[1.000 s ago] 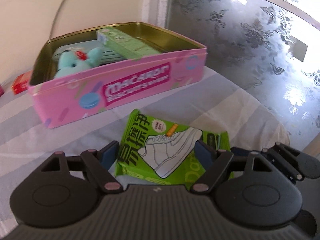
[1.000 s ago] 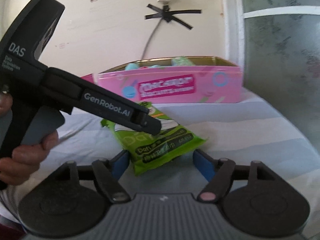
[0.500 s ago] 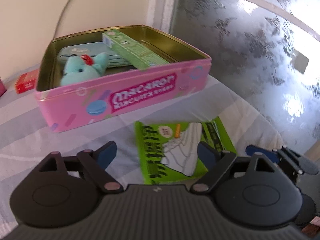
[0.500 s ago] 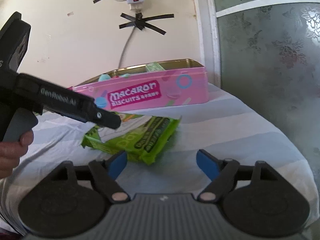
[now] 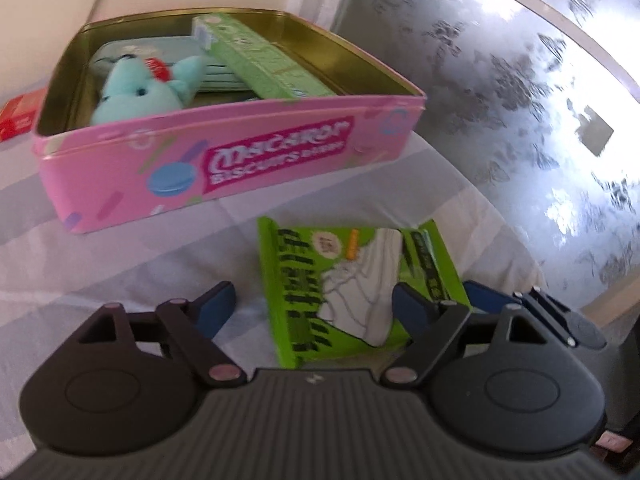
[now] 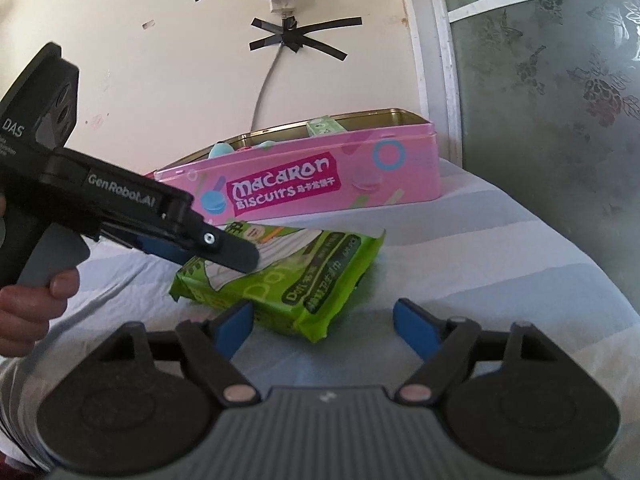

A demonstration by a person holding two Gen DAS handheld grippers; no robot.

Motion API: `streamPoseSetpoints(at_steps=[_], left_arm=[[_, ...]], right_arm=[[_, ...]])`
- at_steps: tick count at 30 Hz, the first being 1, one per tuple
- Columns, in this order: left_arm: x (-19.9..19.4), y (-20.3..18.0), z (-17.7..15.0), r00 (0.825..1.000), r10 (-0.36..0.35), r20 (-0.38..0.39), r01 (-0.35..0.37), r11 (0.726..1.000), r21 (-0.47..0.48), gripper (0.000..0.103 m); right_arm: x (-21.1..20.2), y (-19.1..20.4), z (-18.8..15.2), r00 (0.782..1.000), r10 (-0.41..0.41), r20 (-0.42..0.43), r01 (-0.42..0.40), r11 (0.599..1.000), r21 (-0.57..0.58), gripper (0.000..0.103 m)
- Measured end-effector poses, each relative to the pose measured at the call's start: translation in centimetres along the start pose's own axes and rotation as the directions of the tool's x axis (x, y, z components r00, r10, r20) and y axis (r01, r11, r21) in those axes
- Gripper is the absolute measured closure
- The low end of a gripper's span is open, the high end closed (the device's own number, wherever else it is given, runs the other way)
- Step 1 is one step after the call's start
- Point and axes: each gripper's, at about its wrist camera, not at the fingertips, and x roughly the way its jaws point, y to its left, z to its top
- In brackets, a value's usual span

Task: Organize objects
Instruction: 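Carry the green pack with the left gripper and lower it into the tin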

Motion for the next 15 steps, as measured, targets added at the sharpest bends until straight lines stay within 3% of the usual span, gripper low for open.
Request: streamPoseSetpoints(at_steps=[2, 3, 6, 10, 15], left_arm=[[0.2, -0.8, -0.3, 0.999, -0.033, -0.002, 0.033, 0.999, 0.044, 0.031], [0.1, -0.9, -0.5, 0.999, -0.045, -0.005, 0.045, 0.997, 0.055, 0.033], [-0.3, -1.3, -0.6, 0.999, -0.041, 0.021, 0.039, 0.996, 0.079, 0.040], [-2.5, -1.0, 1.4, 0.994, -0.043, 0.102, 0.034, 0.996, 0.088, 0.042], [-5.2, -0.8, 5.1, 0.969, -0.015, 0.246, -0.013, 0.994, 0.111, 0.042]], right_arm=[[-0.1, 0.3, 0.0, 1.000, 0.022, -0.004, -0.022, 0.999, -0.034, 0.044], [-0.1, 0.6, 0.0, 1.000, 0.029, -0.005, -0.029, 0.998, -0.054, 0.058], [-0.2, 1.2, 0.8, 1.000, 0.025, 0.013, -0.024, 0.997, -0.076, 0.061], [-0.7, 1.4, 3.4, 0.993, 0.059, 0.106, -0.050, 0.996, -0.079, 0.062], [-0.3, 2.3, 7.5, 0.967, 0.069, 0.245, -0.044, 0.993, -0.105, 0.062]])
